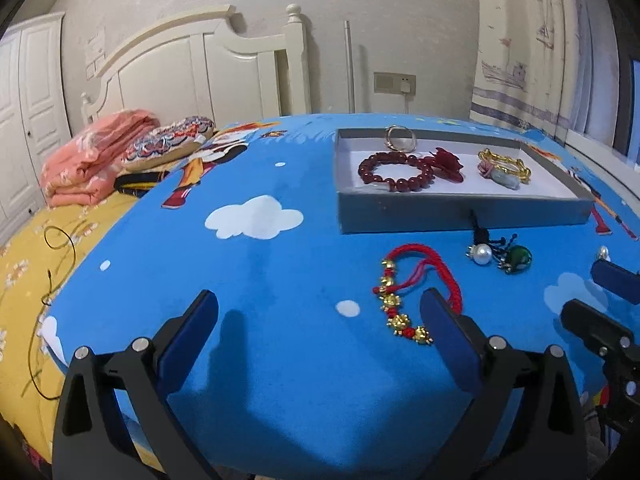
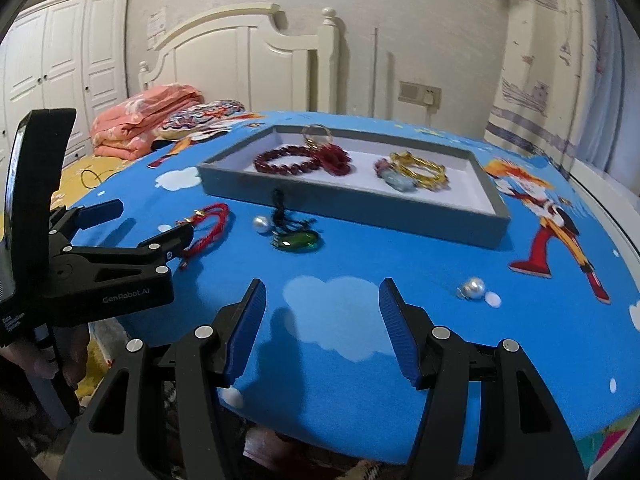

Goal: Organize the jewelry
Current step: 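Grasp the red gold-bead string bracelet with the left tool while the right grasps the green pendant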

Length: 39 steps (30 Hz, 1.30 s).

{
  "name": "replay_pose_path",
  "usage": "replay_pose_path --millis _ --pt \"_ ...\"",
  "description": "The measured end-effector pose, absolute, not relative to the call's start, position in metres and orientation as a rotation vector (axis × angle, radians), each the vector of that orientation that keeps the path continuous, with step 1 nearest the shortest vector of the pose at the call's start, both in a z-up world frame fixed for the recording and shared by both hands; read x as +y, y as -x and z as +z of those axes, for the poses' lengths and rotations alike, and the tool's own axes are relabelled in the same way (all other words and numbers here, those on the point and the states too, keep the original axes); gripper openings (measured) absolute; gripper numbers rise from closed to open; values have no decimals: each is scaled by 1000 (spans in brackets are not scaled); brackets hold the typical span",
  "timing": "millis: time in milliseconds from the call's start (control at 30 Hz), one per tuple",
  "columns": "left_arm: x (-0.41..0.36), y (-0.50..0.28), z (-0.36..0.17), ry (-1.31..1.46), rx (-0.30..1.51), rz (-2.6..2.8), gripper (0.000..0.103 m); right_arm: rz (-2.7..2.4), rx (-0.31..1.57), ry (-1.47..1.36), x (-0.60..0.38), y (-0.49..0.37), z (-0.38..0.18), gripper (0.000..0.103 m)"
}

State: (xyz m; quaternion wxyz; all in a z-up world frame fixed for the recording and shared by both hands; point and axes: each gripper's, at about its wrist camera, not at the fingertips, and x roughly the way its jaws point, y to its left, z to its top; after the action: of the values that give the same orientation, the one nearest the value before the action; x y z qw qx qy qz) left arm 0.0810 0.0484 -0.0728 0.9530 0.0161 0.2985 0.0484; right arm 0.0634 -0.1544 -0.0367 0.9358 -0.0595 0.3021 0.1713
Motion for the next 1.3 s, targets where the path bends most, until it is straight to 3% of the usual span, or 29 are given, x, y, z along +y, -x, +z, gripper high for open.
replay_pose_path --millis 133,267,400,500,600,667,733,1067,1233,1300 --pt "49 -82 -70 -5 604 60 96 359 619 131 -146 -70 -35 57" --pt "40 -91 -75 -21 638 8 75 351 624 149 -139 -77 -34 52" --pt "36 -89 -77 -28 614 -4 69 344 652 174 -130 -89 -34 47" --pt "32 -86 -78 -47 602 -34 58 348 663 177 -125 -96 -34 46" --pt "27 -85 -78 -60 595 -66 42 347 671 187 -118 -102 -33 46" --pt "23 -86 -78 -77 589 -82 19 340 671 211 -112 -105 -32 46" --pt "22 -86 -78 -95 587 -92 11 332 678 229 -109 -109 -32 46" --pt "35 -89 -78 -70 587 -109 11 323 725 265 -97 -133 -36 44" --pt "37 -90 -78 -65 585 -103 11 354 729 276 -90 -139 -36 27" --pt "37 -90 -78 -66 585 -102 11 383 726 290 -85 -137 -37 8"
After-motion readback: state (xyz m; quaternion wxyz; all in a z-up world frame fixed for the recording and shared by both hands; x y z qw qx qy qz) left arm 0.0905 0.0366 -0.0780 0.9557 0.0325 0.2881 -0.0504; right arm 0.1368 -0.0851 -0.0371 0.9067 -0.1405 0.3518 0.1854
